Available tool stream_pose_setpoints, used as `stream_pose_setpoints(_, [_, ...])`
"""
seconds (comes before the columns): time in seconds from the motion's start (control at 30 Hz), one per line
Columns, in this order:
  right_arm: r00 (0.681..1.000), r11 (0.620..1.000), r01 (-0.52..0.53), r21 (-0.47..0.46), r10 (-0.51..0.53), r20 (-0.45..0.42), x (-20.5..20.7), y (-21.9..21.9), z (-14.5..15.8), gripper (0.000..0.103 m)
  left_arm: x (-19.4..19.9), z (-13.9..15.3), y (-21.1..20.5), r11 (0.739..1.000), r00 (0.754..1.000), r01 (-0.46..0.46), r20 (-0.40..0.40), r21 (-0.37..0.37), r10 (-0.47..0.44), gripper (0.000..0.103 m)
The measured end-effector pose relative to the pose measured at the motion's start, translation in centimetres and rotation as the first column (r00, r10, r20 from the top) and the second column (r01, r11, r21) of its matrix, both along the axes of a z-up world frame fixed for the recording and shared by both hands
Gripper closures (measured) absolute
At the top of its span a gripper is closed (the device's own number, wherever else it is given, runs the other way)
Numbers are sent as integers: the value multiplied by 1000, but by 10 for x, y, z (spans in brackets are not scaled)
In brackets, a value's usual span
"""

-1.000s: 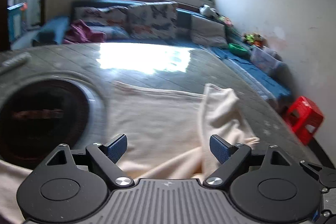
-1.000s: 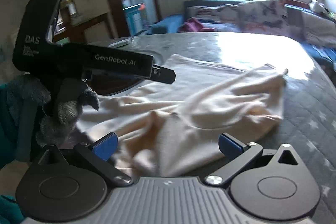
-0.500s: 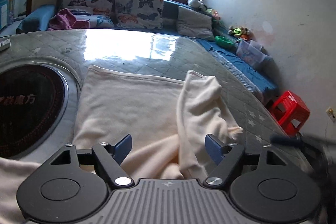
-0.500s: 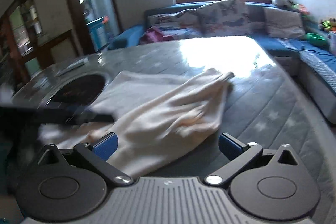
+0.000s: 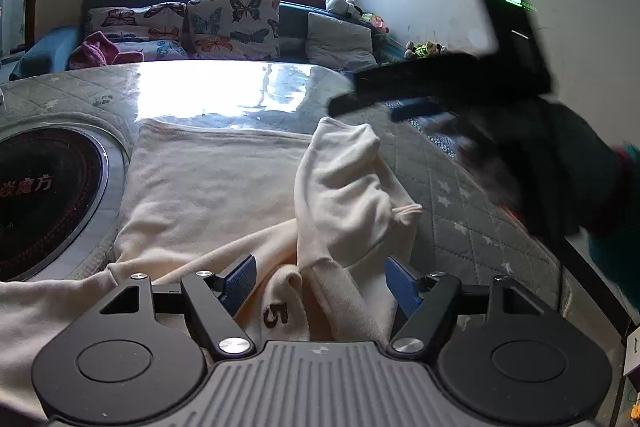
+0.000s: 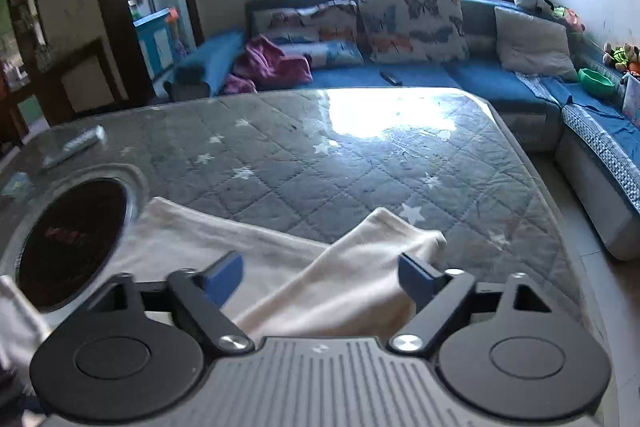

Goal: Fold clothes
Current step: 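Grasp a sleeve with the right tool while the left tool grips the printed body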

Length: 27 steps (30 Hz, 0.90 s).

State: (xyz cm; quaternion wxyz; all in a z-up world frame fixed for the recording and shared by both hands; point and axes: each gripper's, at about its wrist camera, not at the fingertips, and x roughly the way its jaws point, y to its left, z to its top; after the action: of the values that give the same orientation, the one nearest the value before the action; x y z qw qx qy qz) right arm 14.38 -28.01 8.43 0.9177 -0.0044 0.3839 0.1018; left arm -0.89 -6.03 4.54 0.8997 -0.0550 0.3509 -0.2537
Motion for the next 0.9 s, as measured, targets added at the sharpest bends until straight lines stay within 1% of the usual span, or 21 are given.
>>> stream_pose_setpoints(0.03, [1000,1000,5,-7,-6,-15,11,3,-3,25,0,-1,0,1000,1000,2,-4,-4,-2,29])
stream_pose_setpoints(0.07, [999,1000,11,-14,-12,-30,22,6,-6,31,1,-2,1,1000,1000,2,-9,-8,-2,29])
stream_pose_setpoints(0.1, [999,1000,24,-14,-24,-48,31,8,-11,34,1,-3,2,1000,1000,2,-13,-12,-2,29])
stream_pose_setpoints(0.13, [997,999,34,-10,-35,-65,38,8,-14,42,1,-4,3,1000,1000,2,-17,-16,-3,29])
stream_pose_setpoints(0.2, [992,998,69,-6,-69,-103,55,8,-23,47,2,-6,3,1000,1000,4,-25,-24,-5,31])
stream_pose_setpoints(0.23, [988,996,90,-7,-90,-125,65,6,-29,52,3,-7,3,1000,1000,6,-28,-26,-7,32])
stream_pose_setpoints(0.3, [982,992,122,-14,-122,-146,76,5,-36,53,4,-8,3,999,999,11,-31,-30,-12,32])
stream_pose_setpoints(0.37, [977,990,139,-22,-140,-162,82,4,-42,61,5,-10,2,999,999,17,-35,-33,-18,32])
stream_pose_setpoints(0.43, [975,989,147,-34,-151,-165,84,4,-45,65,6,-11,1,999,999,20,-39,-32,-22,33])
stream_pose_setpoints(0.5, [974,986,156,-52,-163,-159,86,4,-47,71,8,-12,1,999,999,20,-43,-31,-22,35])
stream_pose_setpoints(0.57, [974,984,161,-75,-171,-150,86,6,-47,82,8,-13,1,999,999,19,-46,-31,-20,39])
stream_pose_setpoints(0.6, [974,983,162,-86,-173,-147,86,6,-47,85,8,-13,1,999,999,19,-48,-32,-20,40])
stream_pose_setpoints(0.67, [975,982,163,-95,-175,-138,85,6,-46,94,9,-13,1,999,999,16,-49,-32,-17,41])
stream_pose_setpoints(0.7, [975,982,165,-92,-176,-135,84,4,-45,97,9,-14,1,999,999,13,-50,-29,-15,41])
stream_pose_setpoints(0.77, [977,983,171,-70,-178,-120,80,0,-41,99,10,-15,1,1000,998,7,-54,-20,-8,41])
stream_pose_setpoints(0.9, [982,983,177,-48,-180,-60,66,-11,-24,99,11,-15,-2,1000,999,2,-53,-11,-3,43])
